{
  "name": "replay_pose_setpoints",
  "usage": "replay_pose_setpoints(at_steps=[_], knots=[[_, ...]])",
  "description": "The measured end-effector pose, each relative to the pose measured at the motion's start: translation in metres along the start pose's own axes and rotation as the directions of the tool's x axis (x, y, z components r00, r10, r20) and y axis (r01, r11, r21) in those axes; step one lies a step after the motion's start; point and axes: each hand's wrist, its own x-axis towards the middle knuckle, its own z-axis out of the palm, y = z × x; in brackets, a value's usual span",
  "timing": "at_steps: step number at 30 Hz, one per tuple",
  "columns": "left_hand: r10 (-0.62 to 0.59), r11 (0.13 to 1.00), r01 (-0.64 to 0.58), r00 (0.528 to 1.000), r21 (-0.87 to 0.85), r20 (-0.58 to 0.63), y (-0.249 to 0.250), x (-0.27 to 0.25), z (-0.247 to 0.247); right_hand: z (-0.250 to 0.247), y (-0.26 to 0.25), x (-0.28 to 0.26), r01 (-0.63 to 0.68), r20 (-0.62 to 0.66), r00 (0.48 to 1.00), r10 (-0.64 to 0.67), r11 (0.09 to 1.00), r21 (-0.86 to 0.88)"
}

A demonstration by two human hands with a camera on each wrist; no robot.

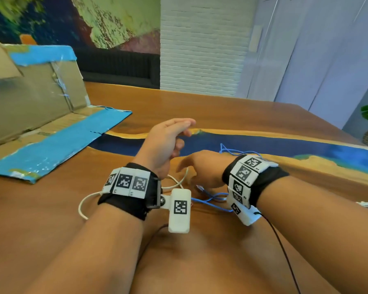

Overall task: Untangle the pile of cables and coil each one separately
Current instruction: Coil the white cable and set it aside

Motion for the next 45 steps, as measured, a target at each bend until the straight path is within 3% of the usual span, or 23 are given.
replay_pose_setpoints(at_steps=[4,7,11,15,17,21,24,29,31,33,35,37,42,45], knots=[[-0.027,0.999,0.027,0.999,0.021,-0.021,-0.003,0.002,-0.006,0.008,0.005,0.014,-0.037,-0.025,0.999,0.037,0.999,-0.013],[-0.054,0.997,0.054,0.998,0.054,-0.014,-0.003,0.000,-0.005,0.001,0.026,0.010,0.006,-0.268,0.962,0.044,0.983,0.185],[-0.096,0.992,0.091,0.993,0.082,0.062,-0.002,-0.004,0.000,-0.020,0.047,-0.015,0.282,-0.616,0.776,0.132,0.802,0.527],[-0.060,0.976,0.027,0.987,0.217,0.146,-0.003,-0.008,0.008,-0.027,0.067,-0.050,0.559,-0.770,0.575,0.276,0.555,0.616],[-0.060,0.960,0.008,0.983,0.279,0.176,-0.005,-0.008,0.009,-0.024,0.082,-0.067,0.580,-0.792,0.504,0.345,0.544,0.606],[-0.006,0.942,-0.043,0.989,0.332,0.147,-0.010,-0.005,0.013,-0.001,0.105,-0.090,0.455,-0.803,0.428,0.415,0.668,0.588],[0.074,0.942,-0.103,0.992,0.319,0.104,-0.013,-0.005,0.018,0.016,0.113,-0.095,0.315,-0.775,0.453,0.441,0.734,0.602],[0.116,0.957,-0.139,0.988,0.255,0.105,-0.014,-0.010,0.027,0.022,0.112,-0.103,-0.014,-0.565,0.672,0.479,0.771,0.637],[0.104,0.952,-0.139,0.985,0.273,0.141,-0.014,-0.014,0.032,0.019,0.099,-0.106,0.058,-0.598,0.700,0.391,0.803,0.593],[0.071,0.943,-0.125,0.981,0.308,0.180,-0.016,-0.018,0.037,0.017,0.079,-0.107,0.239,-0.647,0.706,0.289,0.762,0.601],[0.039,0.944,-0.102,0.978,0.314,0.203,-0.019,-0.022,0.043,0.019,0.061,-0.106,0.337,-0.678,0.698,0.229,0.731,0.594],[0.026,0.945,-0.101,0.972,0.311,0.236,-0.022,-0.023,0.046,0.023,0.051,-0.102,0.323,-0.681,0.700,0.216,0.754,0.571],[-0.016,0.918,-0.113,0.948,0.381,0.318,-0.021,-0.027,0.047,0.022,0.057,-0.102,0.233,-0.563,0.796,0.221,0.747,0.622],[-0.074,0.900,-0.092,0.932,0.427,0.356,-0.022,-0.029,0.048,0.020,0.065,-0.106,0.278,-0.590,0.767,0.252,0.699,0.659]])
